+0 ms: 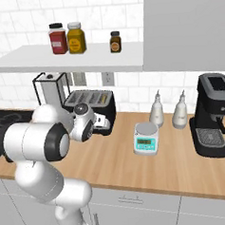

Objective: Start the toaster. Once the lever pops up, take the bread to the plate on the dining counter.

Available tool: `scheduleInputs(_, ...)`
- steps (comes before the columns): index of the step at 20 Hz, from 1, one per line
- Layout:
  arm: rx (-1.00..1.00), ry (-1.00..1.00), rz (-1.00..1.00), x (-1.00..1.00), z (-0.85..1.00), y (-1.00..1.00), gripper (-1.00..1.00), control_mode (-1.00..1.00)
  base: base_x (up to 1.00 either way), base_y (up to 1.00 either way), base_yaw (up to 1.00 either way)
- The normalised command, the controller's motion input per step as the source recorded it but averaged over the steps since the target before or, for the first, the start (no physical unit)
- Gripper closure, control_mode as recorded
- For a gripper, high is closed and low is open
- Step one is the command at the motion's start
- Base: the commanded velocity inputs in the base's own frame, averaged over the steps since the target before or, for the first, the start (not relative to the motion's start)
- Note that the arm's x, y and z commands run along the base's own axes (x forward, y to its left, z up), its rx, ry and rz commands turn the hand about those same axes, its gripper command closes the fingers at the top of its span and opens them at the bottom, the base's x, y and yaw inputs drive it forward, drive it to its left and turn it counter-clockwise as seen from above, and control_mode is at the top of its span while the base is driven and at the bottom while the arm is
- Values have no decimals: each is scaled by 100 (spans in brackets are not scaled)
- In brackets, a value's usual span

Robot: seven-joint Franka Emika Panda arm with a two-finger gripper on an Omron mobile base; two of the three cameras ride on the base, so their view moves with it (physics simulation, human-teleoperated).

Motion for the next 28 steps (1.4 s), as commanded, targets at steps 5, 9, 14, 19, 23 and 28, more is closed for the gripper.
scheduleInputs(5, 0, -13, 0, -5, 12, 0, 100, -100, 0, 0, 0)
scheduleInputs(9, 0, -9, 0, -2, 4, 0, 100, -100, 0, 0, 0)
scheduleInputs(14, 0, -1, 0, -42, 46, -15, 100, -100, 0, 0, 0)
scheduleInputs(19, 1, 0, -4, -79, 94, -9, 100, -100, 0, 0, 0)
scheduleInputs(23, 0, 0, -8, -61, 100, -4, 100, -100, 0, 0, 0)
scheduleInputs(28, 0, 1, -6, -13, 100, -23, 100, -100, 0, 0, 0)
